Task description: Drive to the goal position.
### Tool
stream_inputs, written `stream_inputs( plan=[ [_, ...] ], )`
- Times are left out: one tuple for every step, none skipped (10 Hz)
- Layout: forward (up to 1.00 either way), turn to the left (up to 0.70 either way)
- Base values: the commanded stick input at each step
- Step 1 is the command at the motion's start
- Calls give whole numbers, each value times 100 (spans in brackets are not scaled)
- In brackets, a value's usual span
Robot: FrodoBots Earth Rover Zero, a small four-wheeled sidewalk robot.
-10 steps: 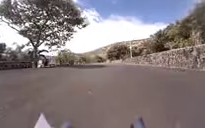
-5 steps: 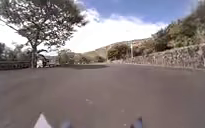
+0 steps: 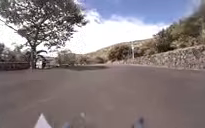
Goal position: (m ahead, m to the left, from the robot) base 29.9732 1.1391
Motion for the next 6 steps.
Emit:
stream_inputs(
  plan=[
    [85, 0],
    [85, 0],
    [85, 0],
    [85, 0],
    [85, 0],
    [85, 0]
  ],
)
